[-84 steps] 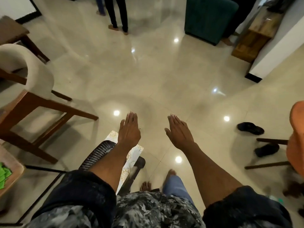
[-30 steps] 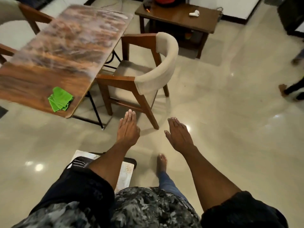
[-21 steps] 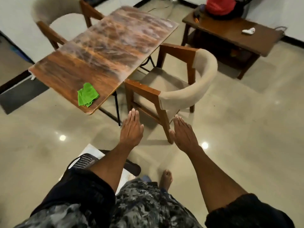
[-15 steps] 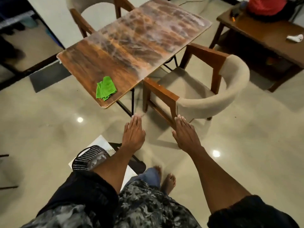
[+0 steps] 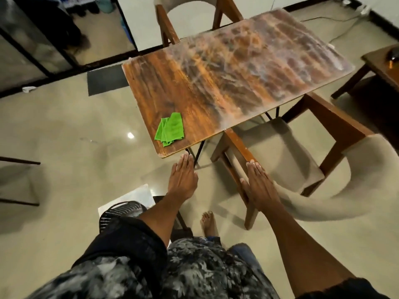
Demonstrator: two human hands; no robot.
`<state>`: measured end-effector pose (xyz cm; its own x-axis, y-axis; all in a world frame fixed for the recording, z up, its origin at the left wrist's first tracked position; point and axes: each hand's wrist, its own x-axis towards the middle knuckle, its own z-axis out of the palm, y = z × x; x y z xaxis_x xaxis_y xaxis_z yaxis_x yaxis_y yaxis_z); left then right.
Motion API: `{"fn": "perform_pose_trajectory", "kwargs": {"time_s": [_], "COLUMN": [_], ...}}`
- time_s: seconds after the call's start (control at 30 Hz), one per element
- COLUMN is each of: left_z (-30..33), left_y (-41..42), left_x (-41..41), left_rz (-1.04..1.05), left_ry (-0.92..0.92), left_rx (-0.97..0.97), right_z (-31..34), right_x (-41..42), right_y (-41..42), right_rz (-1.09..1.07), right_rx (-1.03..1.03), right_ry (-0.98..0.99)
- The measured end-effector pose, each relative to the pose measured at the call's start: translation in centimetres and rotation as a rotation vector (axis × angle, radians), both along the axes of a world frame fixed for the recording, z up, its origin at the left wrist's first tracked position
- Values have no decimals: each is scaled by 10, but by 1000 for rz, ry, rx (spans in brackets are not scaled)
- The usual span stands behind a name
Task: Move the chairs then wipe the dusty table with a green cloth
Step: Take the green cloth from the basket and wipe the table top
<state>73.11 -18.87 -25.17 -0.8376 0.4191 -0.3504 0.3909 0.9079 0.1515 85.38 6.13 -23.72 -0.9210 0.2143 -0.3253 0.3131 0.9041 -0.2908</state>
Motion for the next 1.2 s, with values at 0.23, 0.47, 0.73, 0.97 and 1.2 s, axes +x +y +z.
{"fn": "perform_pose_trajectory", "kwargs": {"time_s": [0.23,0.47,0.73,0.97,1.2], "left_z": [-7,-28,-52,-126,-161], "left_y": [-7,-30,-39,-78,-96], "left_x": [-48,-91,-165,-210,-209], "left_rz": [201,386,671,1002,1186], "left_ry": [-1,-32,88,233,363], "left_rx": [47,0,142,316,436], "right_z": [5,-20,-67,-145,-174], "right_x": [-97,-228,-375,-404,-328], "right_y": [-5,-31,-100,-141,-208], "right_rz": [263,527,713,693,658], "right_rx": [52,-26,-118,39,-16], "right_ry": [9,-75,31,68,113]}}
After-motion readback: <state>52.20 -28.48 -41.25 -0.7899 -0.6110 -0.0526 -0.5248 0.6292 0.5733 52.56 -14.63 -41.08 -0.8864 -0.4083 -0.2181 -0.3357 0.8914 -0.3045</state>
